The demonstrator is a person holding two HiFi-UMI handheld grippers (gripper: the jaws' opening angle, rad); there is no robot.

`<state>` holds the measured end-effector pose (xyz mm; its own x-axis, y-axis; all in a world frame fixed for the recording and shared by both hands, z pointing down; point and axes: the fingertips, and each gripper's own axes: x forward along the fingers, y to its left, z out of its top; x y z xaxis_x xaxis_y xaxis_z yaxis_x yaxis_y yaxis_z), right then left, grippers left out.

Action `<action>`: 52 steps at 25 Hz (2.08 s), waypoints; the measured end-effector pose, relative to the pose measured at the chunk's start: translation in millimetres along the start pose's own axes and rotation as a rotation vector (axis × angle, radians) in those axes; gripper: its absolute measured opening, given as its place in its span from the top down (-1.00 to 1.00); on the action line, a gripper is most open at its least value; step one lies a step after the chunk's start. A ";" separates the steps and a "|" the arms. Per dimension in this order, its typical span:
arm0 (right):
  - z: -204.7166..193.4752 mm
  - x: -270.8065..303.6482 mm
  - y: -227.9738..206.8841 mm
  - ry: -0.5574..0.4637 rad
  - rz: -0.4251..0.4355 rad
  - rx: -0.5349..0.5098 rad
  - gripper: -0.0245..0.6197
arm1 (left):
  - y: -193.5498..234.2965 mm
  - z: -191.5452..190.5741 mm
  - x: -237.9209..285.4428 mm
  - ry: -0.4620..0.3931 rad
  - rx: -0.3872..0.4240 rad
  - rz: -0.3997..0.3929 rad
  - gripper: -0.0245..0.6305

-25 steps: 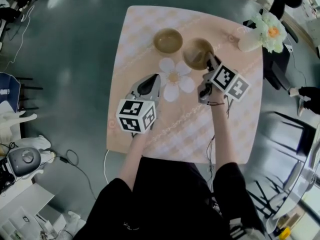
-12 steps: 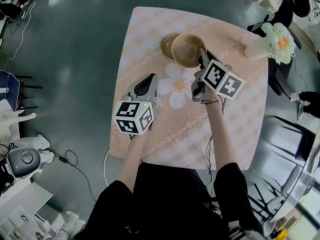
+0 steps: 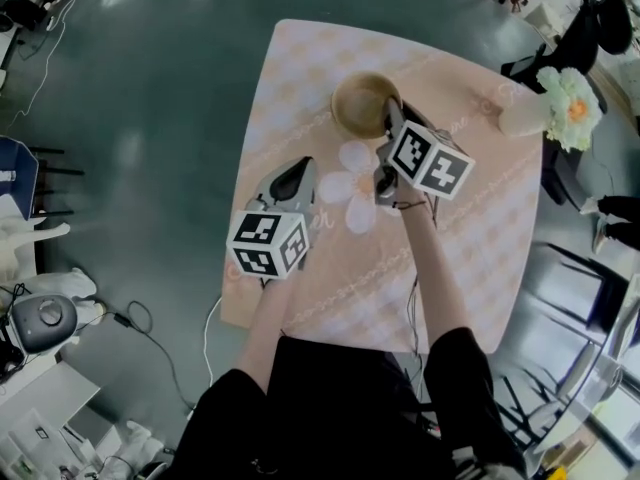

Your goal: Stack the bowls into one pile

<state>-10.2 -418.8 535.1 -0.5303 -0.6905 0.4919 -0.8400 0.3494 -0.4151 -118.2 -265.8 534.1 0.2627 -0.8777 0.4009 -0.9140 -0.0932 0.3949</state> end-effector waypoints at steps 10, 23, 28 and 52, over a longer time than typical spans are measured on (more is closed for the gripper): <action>-13.9 16.7 -6.1 0.049 -0.050 -0.072 0.87 | 3.4 -5.6 4.6 0.016 -0.010 0.000 0.93; -13.6 22.5 -11.1 0.024 -0.125 -0.270 0.78 | 0.9 -8.6 8.0 0.024 -0.024 -0.008 0.93; -14.5 21.0 -13.1 0.018 -0.139 -0.258 0.62 | 0.0 -6.2 5.6 0.017 -0.020 -0.008 0.93; -4.8 -117.4 23.8 -0.085 0.183 -0.147 0.94 | -59.8 48.3 -58.1 -0.171 0.094 -0.063 0.93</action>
<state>31.5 -326.3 471.2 -0.6691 -0.6554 0.3503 -0.7416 0.5579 -0.3726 -93.7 -232.0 447.3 0.2715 -0.9348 0.2288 -0.9244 -0.1872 0.3324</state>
